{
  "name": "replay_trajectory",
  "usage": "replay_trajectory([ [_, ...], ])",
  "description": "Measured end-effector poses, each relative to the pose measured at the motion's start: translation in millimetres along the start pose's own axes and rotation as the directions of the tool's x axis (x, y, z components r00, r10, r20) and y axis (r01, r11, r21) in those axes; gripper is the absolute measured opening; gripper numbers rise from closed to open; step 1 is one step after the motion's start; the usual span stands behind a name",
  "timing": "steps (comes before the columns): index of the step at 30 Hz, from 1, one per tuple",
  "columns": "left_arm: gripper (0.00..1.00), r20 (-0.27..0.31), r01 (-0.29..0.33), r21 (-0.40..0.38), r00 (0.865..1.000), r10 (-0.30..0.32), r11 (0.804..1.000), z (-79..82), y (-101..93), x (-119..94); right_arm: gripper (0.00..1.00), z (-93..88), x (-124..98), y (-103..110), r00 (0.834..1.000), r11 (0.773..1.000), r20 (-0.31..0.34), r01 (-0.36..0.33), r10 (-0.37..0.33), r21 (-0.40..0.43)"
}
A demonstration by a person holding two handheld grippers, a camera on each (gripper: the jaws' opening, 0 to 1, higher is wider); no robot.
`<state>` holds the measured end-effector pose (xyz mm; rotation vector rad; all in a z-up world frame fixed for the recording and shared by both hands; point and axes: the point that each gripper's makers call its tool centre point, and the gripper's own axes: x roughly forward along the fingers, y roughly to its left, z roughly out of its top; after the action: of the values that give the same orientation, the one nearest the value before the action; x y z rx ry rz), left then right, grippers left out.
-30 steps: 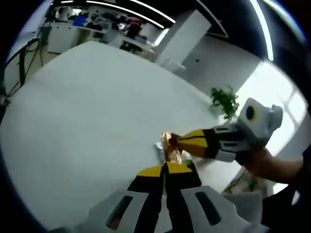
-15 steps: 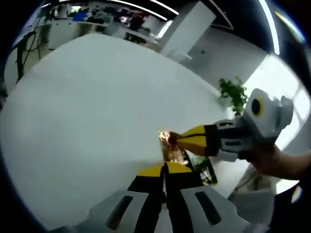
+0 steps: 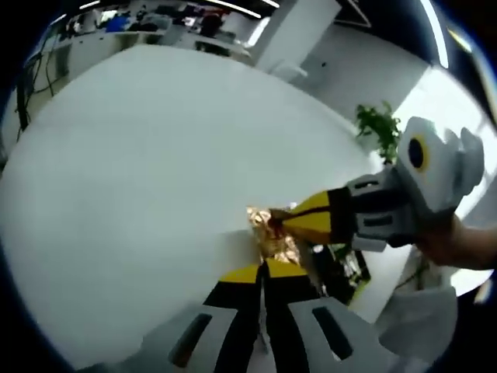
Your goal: Arrange the skincare products in the storage area until every visible bottle or jar stands upright without overlapping.
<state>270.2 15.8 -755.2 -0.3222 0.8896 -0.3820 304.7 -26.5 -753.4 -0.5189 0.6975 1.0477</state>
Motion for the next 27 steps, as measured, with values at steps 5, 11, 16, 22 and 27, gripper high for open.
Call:
replay_trajectory([
  [5, 0.05, -0.023, -0.016, 0.059, 1.0, 0.018, 0.998, -3.9, 3.4, 7, 0.01, -7.9, 8, -1, 1.0, 0.999, -0.03, -0.005, 0.004, -0.035],
  [11, 0.05, -0.033, -0.023, 0.093, 0.999, 0.026, 0.995, -4.5, 4.5, 9, 0.01, -9.0, 8, -1, 0.999, 0.998, -0.039, -0.005, 0.002, -0.063],
  [16, 0.06, -0.04, -0.044, 0.189, 0.998, 0.052, 0.981, -3.2, 7.7, 9, 0.01, -10.1, 11, -1, 0.999, 0.997, -0.039, -0.002, -0.001, -0.073],
  [22, 0.07, -0.041, -0.05, 0.253, 0.997, 0.063, 0.966, -2.5, 7.3, 9, 0.01, -8.4, 12, -2, 0.999, 0.996, -0.033, -0.002, -0.001, -0.088],
  [27, 0.05, -0.041, -0.08, 0.315, 0.994, 0.098, 0.946, 6.5, 11.5, 3, 0.01, -8.2, 13, -2, 1.0, 0.997, -0.03, 0.004, -0.006, -0.083],
])
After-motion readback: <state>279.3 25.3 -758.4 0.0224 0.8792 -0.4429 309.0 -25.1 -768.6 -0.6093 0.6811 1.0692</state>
